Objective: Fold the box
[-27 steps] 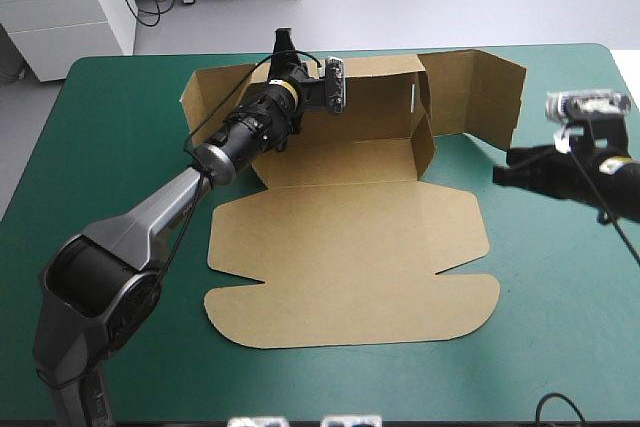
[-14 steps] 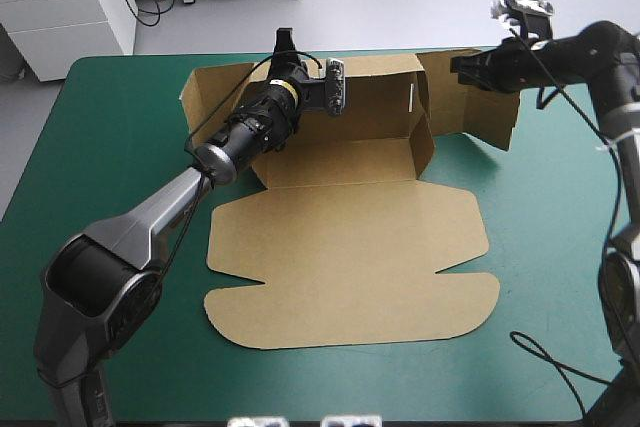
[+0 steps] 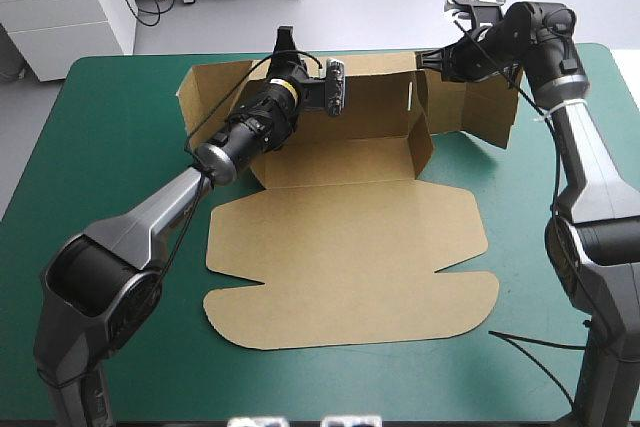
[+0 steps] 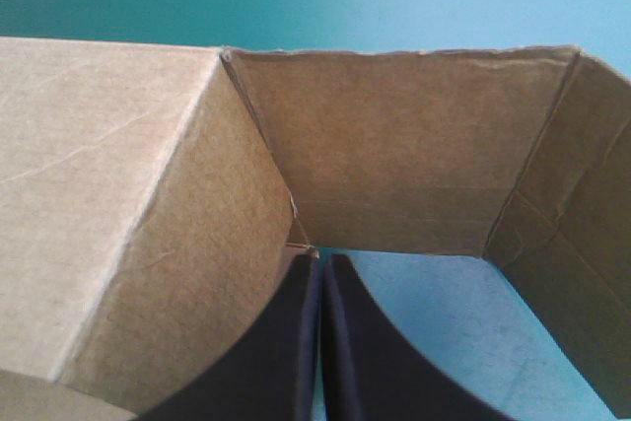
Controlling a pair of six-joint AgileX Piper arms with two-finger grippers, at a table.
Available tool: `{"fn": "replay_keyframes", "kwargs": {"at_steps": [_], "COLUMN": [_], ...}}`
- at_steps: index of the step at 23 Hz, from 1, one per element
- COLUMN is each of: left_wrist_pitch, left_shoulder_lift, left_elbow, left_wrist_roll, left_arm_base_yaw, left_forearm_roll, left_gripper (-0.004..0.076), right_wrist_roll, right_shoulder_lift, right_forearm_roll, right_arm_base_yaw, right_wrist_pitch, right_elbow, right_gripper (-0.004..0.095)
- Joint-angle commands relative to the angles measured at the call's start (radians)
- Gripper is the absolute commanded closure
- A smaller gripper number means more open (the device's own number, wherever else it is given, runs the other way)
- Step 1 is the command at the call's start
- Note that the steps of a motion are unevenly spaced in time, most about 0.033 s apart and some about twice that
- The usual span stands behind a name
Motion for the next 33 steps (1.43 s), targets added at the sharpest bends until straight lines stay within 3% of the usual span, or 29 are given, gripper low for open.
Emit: {"fn": "replay_keyframes", "kwargs": {"at_steps": [1, 6, 20, 29, 33], "left_wrist_pitch": [-0.040, -0.036, -0.034, -0.034, -0.003], "left_shoulder_lift": [-0.061, -0.061, -0.061, -0.059, -0.059], "left_elbow": [-0.036, -0.036, -0.036, -0.036, -0.036], "left_wrist_roll": [-0.010, -0.010, 0.009, 0.008, 0.000], "left_arm_base_yaw": [-0.002, -0.002, -0.002, -0.002, -0.002], "left_forearm_roll": [0.037, 0.043, 0.040, 0.037, 0.037], "left_gripper": [0.0731, 0.0731, 0.0731, 0.0731, 0.0731], "right_wrist_roll": [0.000, 0.071, 0.131, 0.095, 0.026], "right_shoulder_lift": [-0.057, -0.044, 0.055, 0.072, 0.076], "right_forearm_roll": [-0.006, -0.011, -0.019, -0.079, -0.079], "right_arm_base_yaw": [0.000, 0.000, 0.000, 0.000, 0.000], "right_wrist_pitch": [-0.073, -0.172, -0.281, -0.116, 0.066], "right_elbow": [-0.036, -0.036, -0.036, -0.036, -0.036], "right_gripper": [0.0908, 0.0908, 0.0908, 0.0908, 0.0908]}}
